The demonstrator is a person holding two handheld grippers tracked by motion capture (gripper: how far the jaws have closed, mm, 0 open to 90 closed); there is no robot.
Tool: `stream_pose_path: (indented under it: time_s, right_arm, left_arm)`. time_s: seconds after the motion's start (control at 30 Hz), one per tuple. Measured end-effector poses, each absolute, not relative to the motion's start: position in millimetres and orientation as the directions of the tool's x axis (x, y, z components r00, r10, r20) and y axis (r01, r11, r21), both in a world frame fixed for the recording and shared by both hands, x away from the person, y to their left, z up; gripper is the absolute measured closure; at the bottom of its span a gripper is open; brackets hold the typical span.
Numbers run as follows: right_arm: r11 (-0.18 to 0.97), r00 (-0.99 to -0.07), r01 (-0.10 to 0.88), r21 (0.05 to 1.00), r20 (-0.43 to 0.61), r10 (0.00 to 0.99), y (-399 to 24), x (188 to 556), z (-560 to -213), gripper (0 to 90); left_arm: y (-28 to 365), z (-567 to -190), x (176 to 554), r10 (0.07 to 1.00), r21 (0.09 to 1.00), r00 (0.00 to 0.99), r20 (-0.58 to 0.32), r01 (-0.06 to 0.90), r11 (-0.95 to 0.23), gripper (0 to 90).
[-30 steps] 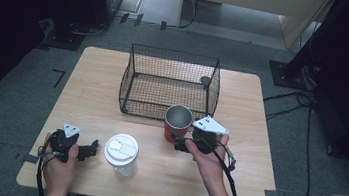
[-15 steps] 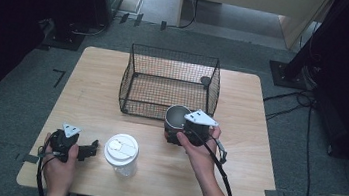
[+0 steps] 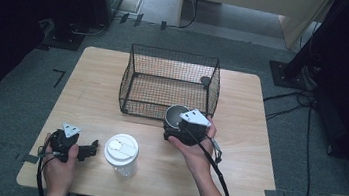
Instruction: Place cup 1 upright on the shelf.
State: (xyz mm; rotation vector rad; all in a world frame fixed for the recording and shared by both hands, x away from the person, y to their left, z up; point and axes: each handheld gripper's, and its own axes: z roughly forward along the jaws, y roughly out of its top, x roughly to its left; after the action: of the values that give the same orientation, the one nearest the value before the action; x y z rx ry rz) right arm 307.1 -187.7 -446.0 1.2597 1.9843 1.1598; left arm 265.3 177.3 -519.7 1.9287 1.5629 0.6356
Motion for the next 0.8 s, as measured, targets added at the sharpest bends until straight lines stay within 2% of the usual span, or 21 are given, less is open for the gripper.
stream_pose_path:
  time_s: [0.47,0.8]
  right_arm:
    - [0.196,-0.442,0.426,0.883,0.014,0.897,-189,300,-447,6.9]
    - [0.179,-0.456,0.388,0.904,0.020,0.890,-193,290,-432,7.0]
  left_arm:
    - [177,-520,265,0.979,0.689,0.205,0.010,0.708,-0.155,0.0]
    - [177,-520,265,0.979,0.690,0.204,0.009,0.708,-0.154,0.0]
